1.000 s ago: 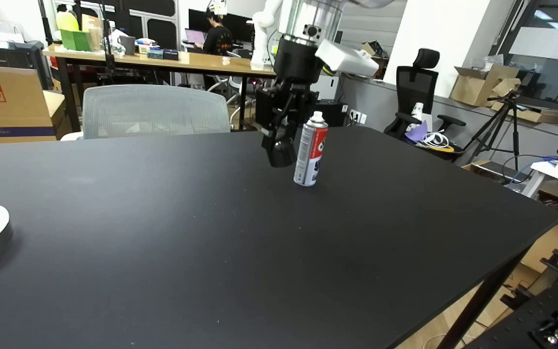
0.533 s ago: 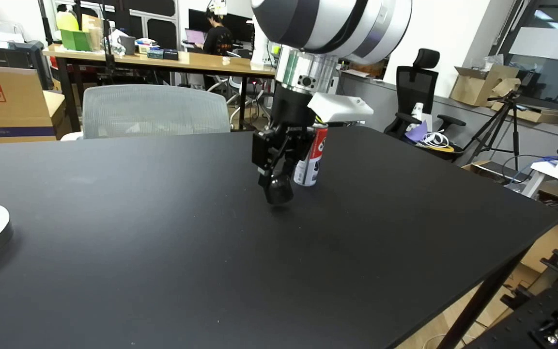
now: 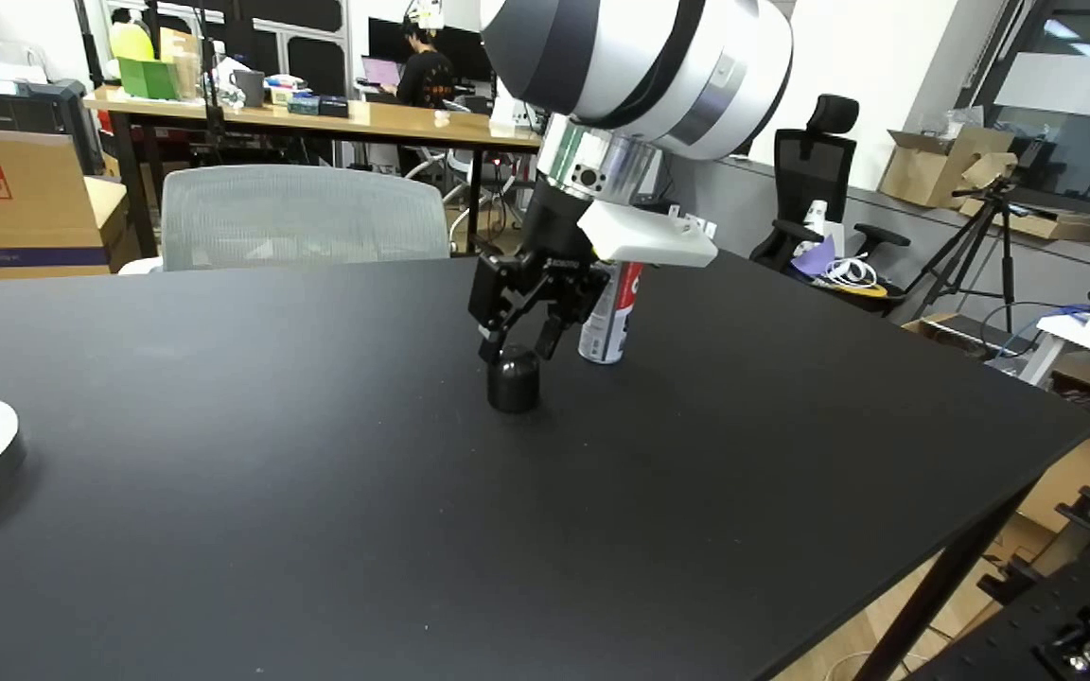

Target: Take the black lid from the top of the can and put it on the table

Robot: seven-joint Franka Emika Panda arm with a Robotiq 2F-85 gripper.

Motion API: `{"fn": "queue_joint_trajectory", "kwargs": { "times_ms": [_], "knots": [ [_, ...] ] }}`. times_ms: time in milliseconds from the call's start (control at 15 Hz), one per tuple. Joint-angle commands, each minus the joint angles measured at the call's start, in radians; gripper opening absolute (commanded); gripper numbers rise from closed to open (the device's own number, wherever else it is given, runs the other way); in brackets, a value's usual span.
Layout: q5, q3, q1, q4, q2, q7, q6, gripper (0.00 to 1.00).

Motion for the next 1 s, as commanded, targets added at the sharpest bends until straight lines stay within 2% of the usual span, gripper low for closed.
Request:
{"fn": "queue_joint_trajectory", "kwargs": {
  "times_ms": [0, 200, 400, 800, 933],
  "knots": [
    [-0.022, 0.022, -0.031, -0.004, 0.008, 0.039, 0.036, 0.99],
    [-0.052, 0.011, -0.025, -0.010, -0.001, 0.050, 0.056, 1.00],
    [-0.131, -0.058, 0.037, -0.024, -0.054, 0.102, 0.014, 1.00],
    [-0.312, -0.185, 0.156, -0.027, -0.214, 0.201, -0.199, 1.00],
    [-0.333, -0.192, 0.168, -0.018, -0.261, 0.203, -0.292, 1.00]
  ]
}}
